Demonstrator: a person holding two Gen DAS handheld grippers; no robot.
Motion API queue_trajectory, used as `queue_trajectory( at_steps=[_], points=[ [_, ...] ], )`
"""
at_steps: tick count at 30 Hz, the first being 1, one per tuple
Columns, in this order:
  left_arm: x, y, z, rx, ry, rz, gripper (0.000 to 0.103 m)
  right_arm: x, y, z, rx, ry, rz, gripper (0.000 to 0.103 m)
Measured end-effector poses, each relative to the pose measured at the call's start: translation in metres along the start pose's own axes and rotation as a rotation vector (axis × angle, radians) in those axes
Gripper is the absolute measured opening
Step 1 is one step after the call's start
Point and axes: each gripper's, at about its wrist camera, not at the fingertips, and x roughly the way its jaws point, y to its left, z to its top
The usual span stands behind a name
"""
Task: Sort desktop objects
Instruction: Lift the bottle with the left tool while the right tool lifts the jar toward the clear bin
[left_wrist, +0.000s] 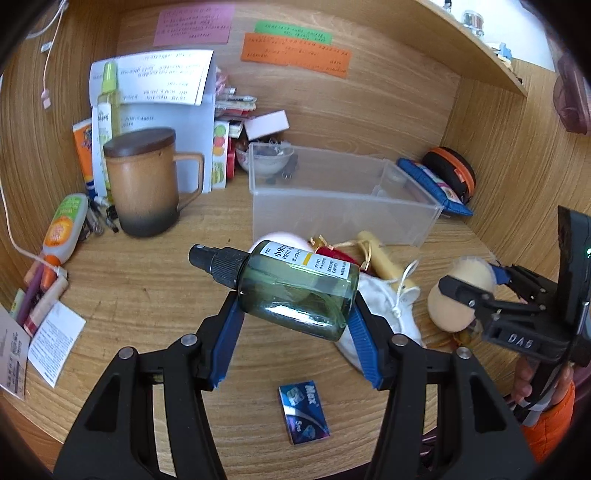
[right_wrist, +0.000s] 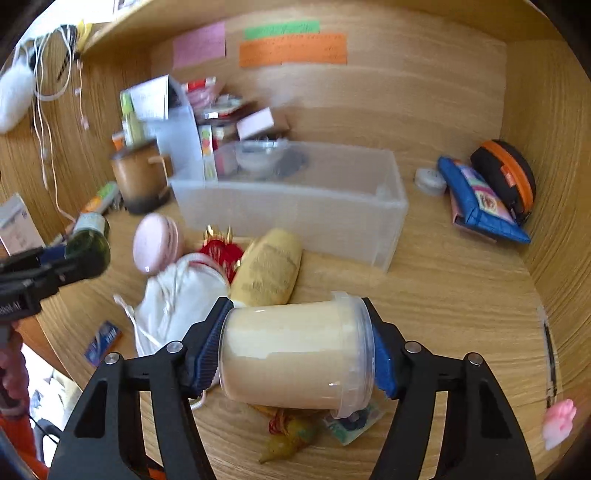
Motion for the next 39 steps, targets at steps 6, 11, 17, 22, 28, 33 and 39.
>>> queue_trajectory(
  at_steps=[6,11,17,22,28,33,39],
  points=[
    [-0.004,-0.01,0.014,0.031,-0.03,-0.013,0.056,-0.01,-0.005,0.018,-0.009,-0.039,-0.007,0.064],
    [-0.008,-0.017,0.028,0.061,-0.055,-0.009,0.056,-0.014,-0.01,0.035,-0.023,-0.062,-0.011,0.064],
    [-0.009,-0.02,0.049,0.088,-0.076,-0.008,0.056,-0.02,-0.01,0.055,-0.053,-0.089,-0.004,0.064],
    [-0.005,-0.023,0.064,0.104,-0.083,-0.006,0.056,-0.021,-0.011,0.072,-0.063,-0.103,0.007,0.064],
    [0.009,-0.022,0.081,0.125,-0.079,0.0,0.056,-0.014,-0.017,0.092,-0.06,-0.11,0.024,0.064],
    [0.023,-0.004,0.08,0.093,-0.037,0.014,0.056,0.0,-0.021,0.098,-0.049,-0.093,0.037,0.064],
    [0.021,0.044,0.074,-0.014,0.001,0.005,0.056,0.016,-0.023,0.099,-0.043,-0.06,0.057,0.064]
  ],
)
